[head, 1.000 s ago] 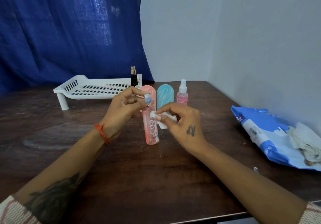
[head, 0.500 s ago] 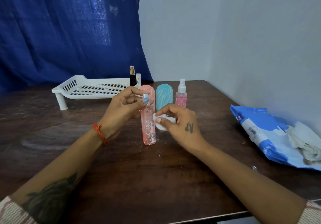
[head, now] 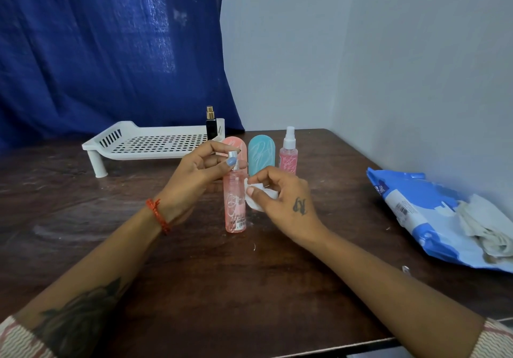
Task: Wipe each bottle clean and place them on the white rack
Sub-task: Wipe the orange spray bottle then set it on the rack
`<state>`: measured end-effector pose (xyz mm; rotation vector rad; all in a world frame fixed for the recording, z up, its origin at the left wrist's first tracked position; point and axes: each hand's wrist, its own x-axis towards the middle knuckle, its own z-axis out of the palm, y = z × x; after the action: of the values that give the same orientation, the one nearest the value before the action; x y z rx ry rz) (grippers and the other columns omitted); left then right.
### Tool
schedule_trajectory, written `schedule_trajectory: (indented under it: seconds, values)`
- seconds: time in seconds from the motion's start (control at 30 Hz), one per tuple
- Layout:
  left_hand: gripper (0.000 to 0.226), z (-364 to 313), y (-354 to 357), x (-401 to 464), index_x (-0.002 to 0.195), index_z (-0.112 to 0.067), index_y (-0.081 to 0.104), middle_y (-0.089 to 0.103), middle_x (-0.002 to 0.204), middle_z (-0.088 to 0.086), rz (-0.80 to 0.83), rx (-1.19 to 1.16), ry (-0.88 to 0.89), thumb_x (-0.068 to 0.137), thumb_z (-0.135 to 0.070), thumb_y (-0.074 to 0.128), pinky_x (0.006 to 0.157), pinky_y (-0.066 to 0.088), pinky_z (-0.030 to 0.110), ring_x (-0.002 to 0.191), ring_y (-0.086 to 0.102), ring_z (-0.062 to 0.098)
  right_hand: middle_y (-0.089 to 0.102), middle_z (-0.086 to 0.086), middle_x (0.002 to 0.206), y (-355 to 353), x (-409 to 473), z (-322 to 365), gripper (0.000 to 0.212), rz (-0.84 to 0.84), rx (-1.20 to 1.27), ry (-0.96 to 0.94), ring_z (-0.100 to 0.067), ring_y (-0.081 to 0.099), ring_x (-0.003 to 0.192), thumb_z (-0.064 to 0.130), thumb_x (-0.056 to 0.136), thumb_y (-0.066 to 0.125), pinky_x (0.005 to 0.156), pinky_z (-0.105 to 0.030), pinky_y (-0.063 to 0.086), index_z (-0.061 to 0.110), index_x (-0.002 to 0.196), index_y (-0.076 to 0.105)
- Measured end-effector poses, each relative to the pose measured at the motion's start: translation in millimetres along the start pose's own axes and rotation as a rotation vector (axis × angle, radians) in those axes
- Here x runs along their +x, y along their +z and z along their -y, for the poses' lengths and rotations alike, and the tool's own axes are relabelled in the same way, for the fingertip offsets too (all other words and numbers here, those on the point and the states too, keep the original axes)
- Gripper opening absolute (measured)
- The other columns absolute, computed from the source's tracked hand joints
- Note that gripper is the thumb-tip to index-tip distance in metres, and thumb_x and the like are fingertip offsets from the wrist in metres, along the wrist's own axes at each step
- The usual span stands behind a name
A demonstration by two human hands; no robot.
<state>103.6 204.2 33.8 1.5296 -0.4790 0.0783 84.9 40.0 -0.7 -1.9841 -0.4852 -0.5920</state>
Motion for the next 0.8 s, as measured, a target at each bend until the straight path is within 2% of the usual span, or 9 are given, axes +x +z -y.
schedule_trajectory:
  seconds: [0.23,0.37,0.53,0.67,0.73,0.8]
  values:
    - [0.022,-1.7,1.4,-1.7,0.098,-0.016,0.056,0.074,0.086,0.001,0.059,-0.035,-0.006,0.076,-0.019,0.056,0.068,0.058,0.026,0.08,0.07,0.012,0.063,0.011,0.089,1.2,2.6,4.6,0.011,-0.1,0.073,-0.03,-0.003,0.061,0.085,0.019,0.085,0.066,0.068,-0.01,0.049,0.017,0.096,0.065]
    - [0.015,0.1,0.6,-1.4,0.099,-0.016,0.056,0.074,0.088,0.002,0.047,-0.023,-0.003,0.087,-0.01,0.052,0.071,0.058,0.026,0.082,0.07,0.012,0.068,0.008,0.086,-1.4,-0.3,6.7,0.007,-0.08,0.128,-0.095,-0.006,0.064,0.082,0.012,0.081,0.07,0.068,-0.018,0.053,0.016,0.087,0.069]
    - [0.015,1.0,-1.1,-0.4,0.098,-0.018,0.057,0.073,0.093,0.004,0.032,0.002,0.003,0.087,-0.009,0.053,0.073,0.057,0.028,0.084,0.069,0.013,0.068,0.007,0.085,-0.2,-1.7,2.6,0.006,-0.09,0.073,-0.07,-0.004,0.063,0.079,0.013,0.08,0.071,0.067,-0.011,0.049,0.015,0.086,0.071]
    - [0.018,1.3,0.4,-0.3,0.098,-0.018,0.056,0.073,0.09,0.002,0.054,0.017,0.016,0.081,-0.016,0.057,0.068,0.057,0.025,0.082,0.07,0.012,0.068,0.004,0.09,1.5,0.5,5.1,0.012,-0.201,-0.003,-0.203,-0.006,0.062,0.084,0.017,0.081,0.071,0.072,-0.014,0.051,0.012,0.091,0.071]
    - [0.025,0.7,1.0,-0.4,0.101,-0.016,0.056,0.073,0.09,0.001,0.052,0.029,0.019,0.076,-0.019,0.059,0.067,0.057,0.024,0.083,0.07,0.011,0.069,0.001,0.089,1.4,1.2,4.8,0.011,-0.2,-0.026,-0.265,-0.007,0.062,0.086,0.015,0.079,0.071,0.073,-0.019,0.051,0.011,0.089,0.072]
    - [0.026,0.8,1.2,-0.2,0.099,-0.018,0.056,0.073,0.093,0.002,0.048,0.051,0.031,0.074,-0.021,0.06,0.069,0.057,0.025,0.085,0.07,0.011,0.068,0.005,0.086,0.3,0.7,3.6,0.008,-0.166,-0.021,-0.287,-0.004,0.061,0.083,0.011,0.077,0.072,0.073,-0.014,0.048,0.01,0.085,0.073]
